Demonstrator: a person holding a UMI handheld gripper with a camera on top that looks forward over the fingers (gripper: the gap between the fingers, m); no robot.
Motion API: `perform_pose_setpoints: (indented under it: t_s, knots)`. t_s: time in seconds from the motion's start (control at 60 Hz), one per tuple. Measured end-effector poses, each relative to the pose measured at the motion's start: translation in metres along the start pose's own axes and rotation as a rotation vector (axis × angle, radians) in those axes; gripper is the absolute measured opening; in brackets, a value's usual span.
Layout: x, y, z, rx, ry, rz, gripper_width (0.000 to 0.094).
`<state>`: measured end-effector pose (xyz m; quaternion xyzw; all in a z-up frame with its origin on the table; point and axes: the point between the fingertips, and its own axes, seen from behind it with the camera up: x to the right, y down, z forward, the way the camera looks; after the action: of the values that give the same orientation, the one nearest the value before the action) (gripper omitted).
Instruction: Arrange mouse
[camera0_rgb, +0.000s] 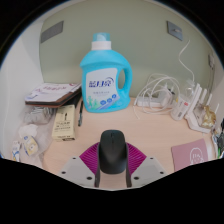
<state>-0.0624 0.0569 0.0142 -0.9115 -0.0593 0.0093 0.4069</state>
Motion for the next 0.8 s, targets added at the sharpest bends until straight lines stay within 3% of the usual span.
perform_pose_setpoints:
  t_s: [0.217, 0.433, 0.567, 0.8]
  knots:
    - [0.011, -0.077, -0.114, 0.198, -0.020, 0.042, 0.0349]
    - [0.105, -0.115, -0.203, 0.319, 0.054, 0.064, 0.0349]
    - [0.192, -0.088, -0.211, 0.297, 0.134, 0.065, 0.0348]
    - [0.310, 0.023, -0.142, 0.091, 0.148, 0.077, 0.0346]
